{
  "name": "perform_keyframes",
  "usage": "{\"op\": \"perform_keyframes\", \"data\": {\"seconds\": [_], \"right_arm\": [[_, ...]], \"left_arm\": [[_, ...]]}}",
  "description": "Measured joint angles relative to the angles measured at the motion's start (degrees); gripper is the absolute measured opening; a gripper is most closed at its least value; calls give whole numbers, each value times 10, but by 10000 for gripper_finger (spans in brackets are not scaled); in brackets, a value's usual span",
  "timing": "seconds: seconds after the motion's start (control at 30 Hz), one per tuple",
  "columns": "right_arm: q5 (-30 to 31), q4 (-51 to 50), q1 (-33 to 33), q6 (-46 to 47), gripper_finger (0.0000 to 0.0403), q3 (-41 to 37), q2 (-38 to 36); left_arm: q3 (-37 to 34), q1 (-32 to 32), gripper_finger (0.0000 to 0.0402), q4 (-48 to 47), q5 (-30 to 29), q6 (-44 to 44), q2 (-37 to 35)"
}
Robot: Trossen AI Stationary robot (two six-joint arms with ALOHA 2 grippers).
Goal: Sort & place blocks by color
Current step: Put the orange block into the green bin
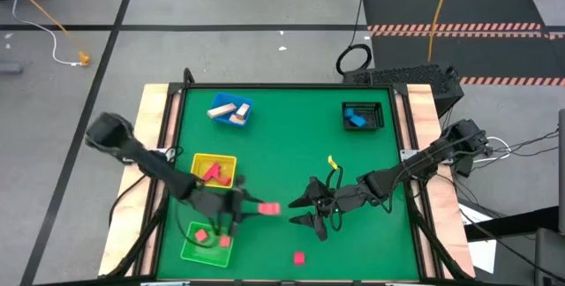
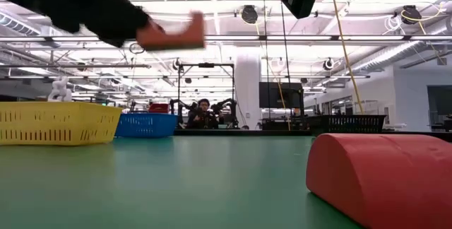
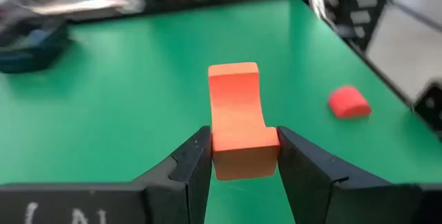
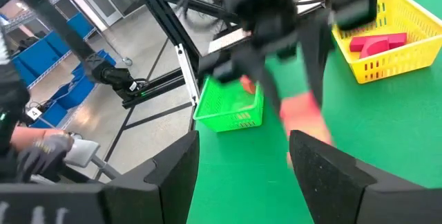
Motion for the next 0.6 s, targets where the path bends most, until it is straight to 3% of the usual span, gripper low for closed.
{"op": "perform_keyframes", "data": {"seconds": [0.3,0.6], "right_arm": [[0,0,0,0,215,0,0],[0,0,0,0,215,0,0]], "left_arm": [[-134,-41,149,-21,-124,-16,-236],[-167,-41,149,-199,-186,-123,-378]]}}
